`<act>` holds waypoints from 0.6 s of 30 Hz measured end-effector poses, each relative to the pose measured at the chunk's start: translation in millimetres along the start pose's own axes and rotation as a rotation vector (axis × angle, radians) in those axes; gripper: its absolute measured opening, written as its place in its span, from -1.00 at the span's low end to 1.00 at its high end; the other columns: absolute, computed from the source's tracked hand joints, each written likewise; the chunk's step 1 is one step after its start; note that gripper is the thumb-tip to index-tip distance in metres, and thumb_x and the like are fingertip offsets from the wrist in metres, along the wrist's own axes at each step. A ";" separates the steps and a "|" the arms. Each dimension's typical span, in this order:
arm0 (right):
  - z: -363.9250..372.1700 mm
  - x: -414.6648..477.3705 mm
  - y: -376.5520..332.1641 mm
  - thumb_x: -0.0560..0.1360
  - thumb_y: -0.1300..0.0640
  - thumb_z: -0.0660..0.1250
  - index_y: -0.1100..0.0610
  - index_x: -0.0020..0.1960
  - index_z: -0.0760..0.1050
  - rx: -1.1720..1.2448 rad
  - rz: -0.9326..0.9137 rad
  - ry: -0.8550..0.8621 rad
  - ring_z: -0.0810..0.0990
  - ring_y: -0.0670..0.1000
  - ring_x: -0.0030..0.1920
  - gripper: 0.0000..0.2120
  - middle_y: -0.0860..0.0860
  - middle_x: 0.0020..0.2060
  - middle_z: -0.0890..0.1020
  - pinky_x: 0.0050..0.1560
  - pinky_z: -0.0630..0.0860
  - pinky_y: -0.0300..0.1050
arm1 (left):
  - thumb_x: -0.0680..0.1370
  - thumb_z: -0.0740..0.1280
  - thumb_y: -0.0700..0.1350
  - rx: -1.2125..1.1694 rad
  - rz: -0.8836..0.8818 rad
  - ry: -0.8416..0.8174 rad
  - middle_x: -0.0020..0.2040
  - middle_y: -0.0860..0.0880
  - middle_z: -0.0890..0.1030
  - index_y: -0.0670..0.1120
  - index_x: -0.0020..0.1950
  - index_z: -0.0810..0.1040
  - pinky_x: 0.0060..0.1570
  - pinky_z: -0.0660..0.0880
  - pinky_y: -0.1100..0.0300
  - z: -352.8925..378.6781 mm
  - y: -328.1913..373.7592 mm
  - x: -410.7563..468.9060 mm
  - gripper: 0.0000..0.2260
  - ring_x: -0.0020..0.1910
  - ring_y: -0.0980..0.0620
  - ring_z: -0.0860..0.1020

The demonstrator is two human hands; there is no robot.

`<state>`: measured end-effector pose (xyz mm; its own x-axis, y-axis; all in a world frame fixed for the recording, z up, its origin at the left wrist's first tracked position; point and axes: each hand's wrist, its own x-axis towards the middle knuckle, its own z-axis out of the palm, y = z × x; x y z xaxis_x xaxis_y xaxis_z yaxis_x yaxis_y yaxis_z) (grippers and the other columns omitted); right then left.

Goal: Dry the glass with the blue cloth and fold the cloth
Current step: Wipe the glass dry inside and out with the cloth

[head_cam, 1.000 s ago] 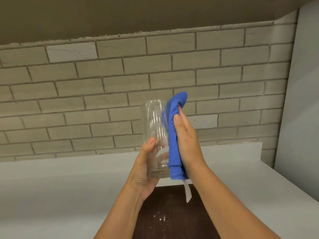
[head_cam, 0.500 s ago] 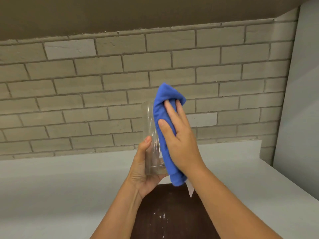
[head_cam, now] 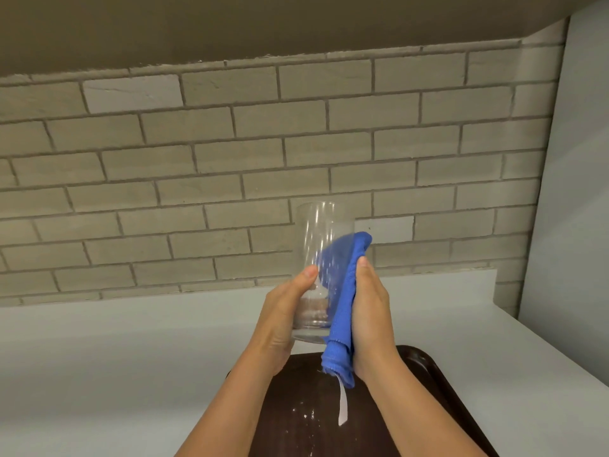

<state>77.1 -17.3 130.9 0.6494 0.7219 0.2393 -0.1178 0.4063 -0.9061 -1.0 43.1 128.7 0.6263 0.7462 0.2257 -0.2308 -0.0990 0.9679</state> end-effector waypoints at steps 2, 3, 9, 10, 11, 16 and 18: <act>-1.9 -0.4 -3.7 0.56 -0.05 0.04 0.02 0.15 0.48 0.007 -0.001 0.009 0.56 0.06 0.13 -0.68 0.04 0.08 0.61 0.27 0.44 0.18 | 0.23 0.29 0.28 0.124 0.049 0.121 -0.09 -0.01 0.63 0.03 0.12 0.58 -0.14 0.46 0.15 2.7 1.2 2.5 -0.45 -0.12 -0.02 0.58; -3.0 0.1 -5.3 0.56 -0.05 0.04 0.02 0.18 0.46 0.011 0.000 0.013 0.55 0.06 0.15 -0.68 0.04 0.11 0.60 0.28 0.43 0.18 | 0.27 0.26 0.26 0.172 0.105 0.158 -0.04 0.04 0.58 0.03 0.23 0.50 -0.15 0.44 0.20 3.9 1.0 3.2 -0.41 -0.08 0.00 0.57; -4.1 -2.1 -5.6 0.56 -0.06 0.04 0.05 0.31 0.38 -0.030 -0.027 -0.008 0.51 0.12 0.22 -0.60 0.12 0.21 0.55 0.29 0.41 0.20 | 0.46 0.30 0.08 0.380 0.332 0.361 -0.08 0.09 0.52 0.11 0.18 0.37 -0.19 0.48 0.25 8.3 6.7 -6.4 -0.68 -0.16 0.07 0.55; -3.2 -3.5 -4.6 0.56 -0.06 0.03 0.02 0.33 0.36 -0.035 -0.047 -0.017 0.51 0.09 0.22 -0.61 0.09 0.22 0.54 0.30 0.41 0.16 | 0.48 0.27 0.08 0.412 0.340 0.359 -0.03 0.09 0.55 0.09 0.24 0.39 -0.12 0.50 0.24 7.7 7.3 -8.3 -0.66 -0.09 0.06 0.57; -1.9 -5.5 -4.4 0.56 -0.05 0.03 -0.01 0.36 0.32 -0.039 -0.067 -0.028 0.49 0.03 0.25 -0.60 0.04 0.26 0.52 0.33 0.40 0.08 | 0.50 0.24 0.09 0.431 0.337 0.348 0.05 0.06 0.56 0.06 0.31 0.38 -0.04 0.50 0.23 7.8 7.3 -10.6 -0.61 0.00 0.04 0.58; 4.8 -16.0 -4.1 0.58 0.01 0.02 -0.11 0.42 0.15 -0.098 -0.131 -0.138 0.39 -0.22 0.27 -0.59 -0.20 0.27 0.38 0.21 0.38 -0.39 | 0.46 0.26 0.14 0.407 0.215 0.285 0.00 0.19 0.48 0.00 0.42 0.24 -0.15 0.40 0.40 12.1 8.1 -12.4 -0.43 0.01 0.14 0.49; 7.3 -21.3 -2.1 0.58 0.04 0.02 -0.10 0.44 0.11 -0.123 -0.165 -0.170 0.28 -0.23 0.37 -0.57 -0.22 0.38 0.29 0.37 0.29 -0.27 | 0.36 0.38 0.16 0.243 0.116 0.275 0.04 0.01 0.61 -0.07 0.36 0.35 -0.11 0.53 0.25 6.1 8.9 -6.9 -0.36 -0.02 0.05 0.61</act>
<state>58.0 -29.5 130.3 0.5158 0.7392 0.4330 0.0785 0.4626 -0.8831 -2.9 33.1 136.5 0.3756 0.8662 0.3295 -0.0851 -0.3218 0.9430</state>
